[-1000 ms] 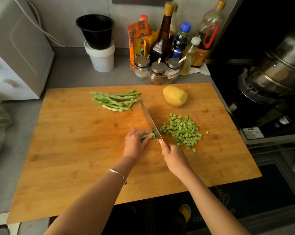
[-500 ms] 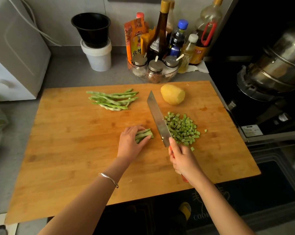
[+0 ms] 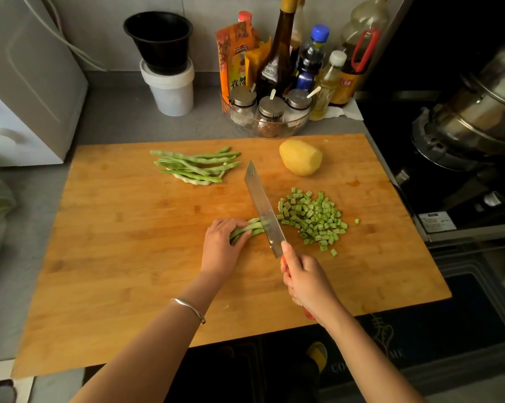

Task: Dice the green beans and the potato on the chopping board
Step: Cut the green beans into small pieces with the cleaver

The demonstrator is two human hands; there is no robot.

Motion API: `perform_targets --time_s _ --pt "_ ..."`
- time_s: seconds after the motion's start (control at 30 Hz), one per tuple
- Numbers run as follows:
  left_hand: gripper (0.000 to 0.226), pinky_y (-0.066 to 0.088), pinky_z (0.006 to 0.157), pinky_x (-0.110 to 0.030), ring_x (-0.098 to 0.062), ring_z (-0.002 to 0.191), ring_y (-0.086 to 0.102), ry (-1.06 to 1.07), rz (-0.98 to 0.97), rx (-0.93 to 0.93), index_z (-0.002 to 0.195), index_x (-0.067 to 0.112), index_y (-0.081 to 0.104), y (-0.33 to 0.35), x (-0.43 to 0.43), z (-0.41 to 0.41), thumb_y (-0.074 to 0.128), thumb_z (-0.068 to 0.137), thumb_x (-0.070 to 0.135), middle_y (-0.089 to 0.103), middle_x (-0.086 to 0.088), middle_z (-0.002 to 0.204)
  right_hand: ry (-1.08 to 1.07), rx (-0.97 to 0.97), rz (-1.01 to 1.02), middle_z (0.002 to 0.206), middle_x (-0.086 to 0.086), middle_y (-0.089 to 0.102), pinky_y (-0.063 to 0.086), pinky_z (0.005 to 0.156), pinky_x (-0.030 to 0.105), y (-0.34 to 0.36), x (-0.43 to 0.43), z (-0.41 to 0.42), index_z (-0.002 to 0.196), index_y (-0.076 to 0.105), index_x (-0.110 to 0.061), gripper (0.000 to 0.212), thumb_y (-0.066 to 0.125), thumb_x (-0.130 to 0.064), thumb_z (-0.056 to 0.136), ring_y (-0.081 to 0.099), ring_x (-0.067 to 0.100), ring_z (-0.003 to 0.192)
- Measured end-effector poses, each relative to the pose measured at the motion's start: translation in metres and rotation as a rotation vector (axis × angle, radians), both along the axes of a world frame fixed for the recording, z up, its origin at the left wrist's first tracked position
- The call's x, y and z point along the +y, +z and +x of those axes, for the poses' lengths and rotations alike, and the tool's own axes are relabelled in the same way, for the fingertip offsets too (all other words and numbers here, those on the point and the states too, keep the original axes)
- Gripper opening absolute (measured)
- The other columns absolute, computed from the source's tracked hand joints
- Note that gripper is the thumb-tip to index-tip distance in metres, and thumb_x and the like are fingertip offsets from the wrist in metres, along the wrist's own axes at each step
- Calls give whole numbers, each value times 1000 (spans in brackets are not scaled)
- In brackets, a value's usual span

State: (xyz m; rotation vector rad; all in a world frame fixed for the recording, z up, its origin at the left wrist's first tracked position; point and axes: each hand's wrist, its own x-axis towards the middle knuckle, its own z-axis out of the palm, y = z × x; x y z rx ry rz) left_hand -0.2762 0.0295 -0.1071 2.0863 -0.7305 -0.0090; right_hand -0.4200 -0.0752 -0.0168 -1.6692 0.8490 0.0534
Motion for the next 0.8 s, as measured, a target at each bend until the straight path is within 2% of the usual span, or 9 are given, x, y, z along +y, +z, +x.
perform_targets --time_s 0.2,0.33,0.5,0.6,0.8 --pt "15 48 84 -39 -13 94 55 7 -12 19 93 15 71 2 -1 1 75 79 19 70 5 99 33 30 -30 47 -6 35 25 42 22 -4 2 1 67 44 -14 53 36 -56 98 31 8 38" --pt "14 48 85 -40 -11 94 54 7 -26 27 91 15 70 1 -1 1 76 79 17 70 5 98 48 87 -130 41 -9 36 28 47 28 -7 8 7 65 44 -16 55 34 -59 97 33 8 38" --pt "12 48 85 -35 -4 92 50 13 -35 14 90 16 70 2 -1 0 75 79 18 70 7 97 102 163 -255 59 0 49 37 56 31 -10 8 33 67 47 -18 54 31 -57 99 46 18 53" --pt "12 47 85 -32 -1 92 48 15 -42 14 90 16 70 1 -1 1 74 80 20 69 7 96 134 181 -272 59 0 49 37 57 31 -8 6 28 66 46 -20 52 30 -55 100 46 18 54" --pt "13 47 85 -36 -9 93 53 3 -26 14 92 16 69 1 -1 1 74 80 20 69 7 96 70 175 -239 54 -2 46 35 54 32 -16 4 32 65 48 -17 55 32 -58 99 44 19 51"
